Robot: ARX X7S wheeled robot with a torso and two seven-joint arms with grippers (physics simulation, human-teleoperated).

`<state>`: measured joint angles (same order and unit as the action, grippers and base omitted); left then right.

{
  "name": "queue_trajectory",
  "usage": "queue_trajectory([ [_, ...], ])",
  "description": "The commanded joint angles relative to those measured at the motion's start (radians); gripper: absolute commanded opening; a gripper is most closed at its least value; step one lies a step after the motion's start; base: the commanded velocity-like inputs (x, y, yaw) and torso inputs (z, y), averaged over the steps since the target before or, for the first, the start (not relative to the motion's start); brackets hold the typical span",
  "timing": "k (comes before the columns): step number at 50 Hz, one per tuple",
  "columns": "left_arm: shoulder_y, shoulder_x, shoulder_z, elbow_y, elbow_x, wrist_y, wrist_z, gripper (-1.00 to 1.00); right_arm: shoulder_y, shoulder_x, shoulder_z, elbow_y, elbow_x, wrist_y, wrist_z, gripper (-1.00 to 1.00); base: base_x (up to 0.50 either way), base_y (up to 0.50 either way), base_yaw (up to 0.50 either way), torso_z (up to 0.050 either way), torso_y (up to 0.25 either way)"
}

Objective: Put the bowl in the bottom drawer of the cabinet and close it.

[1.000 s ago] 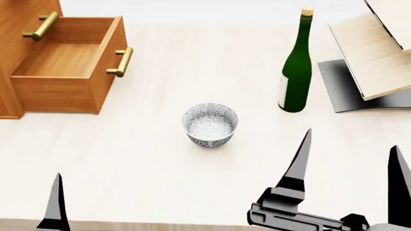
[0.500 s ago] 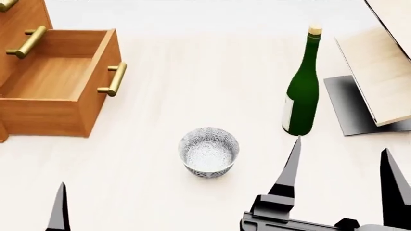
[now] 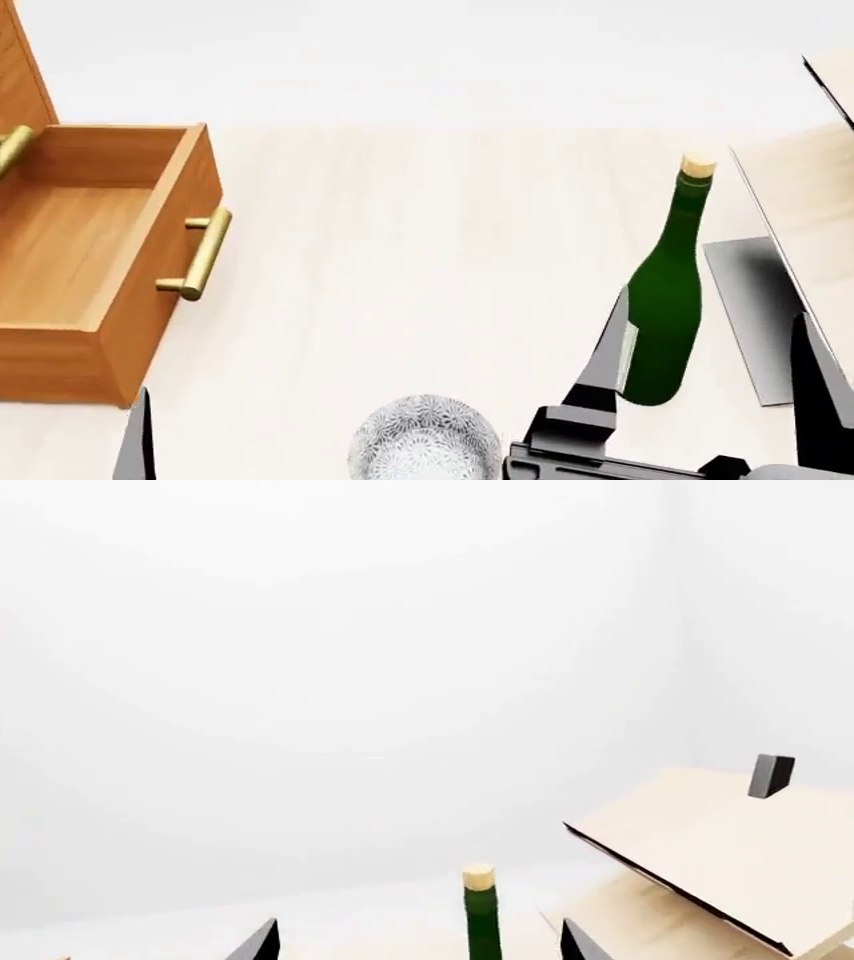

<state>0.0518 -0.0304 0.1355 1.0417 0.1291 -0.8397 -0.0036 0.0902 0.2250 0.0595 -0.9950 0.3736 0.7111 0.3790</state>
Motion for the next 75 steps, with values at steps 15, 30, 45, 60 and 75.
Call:
queue_trajectory([
  [15,-0.003,0.025,-0.022,0.005,0.014,0.011,0.032,1.00,-0.015,0.026,-0.037,0.019,-0.069,-0.040,-0.010,1.00,0.33,0.05,0.00,0.000,0.001],
  [30,-0.002,0.014,-0.008,0.004,0.004,0.006,0.017,1.00,-0.016,0.030,-0.037,0.027,-0.043,-0.041,-0.005,1.00,0.00,0.50,0.00,0.000,0.000],
  [45,-0.006,-0.011,0.003,-0.004,-0.033,0.005,-0.021,1.00,-0.017,0.035,-0.036,0.035,-0.024,-0.050,0.003,1.00,0.00,0.50,0.00,0.000,0.000],
  [60,-0.011,-0.041,0.030,-0.007,-0.041,0.013,-0.048,1.00,-0.019,0.028,-0.018,0.041,0.023,-0.071,0.025,1.00,0.00,0.43,0.00,0.000,0.000],
  [75,-0.005,-0.056,0.041,-0.009,-0.054,0.025,-0.059,1.00,-0.026,0.054,-0.030,0.045,0.038,-0.088,0.041,1.00,0.00,0.00,0.00,0.050,0.000],
])
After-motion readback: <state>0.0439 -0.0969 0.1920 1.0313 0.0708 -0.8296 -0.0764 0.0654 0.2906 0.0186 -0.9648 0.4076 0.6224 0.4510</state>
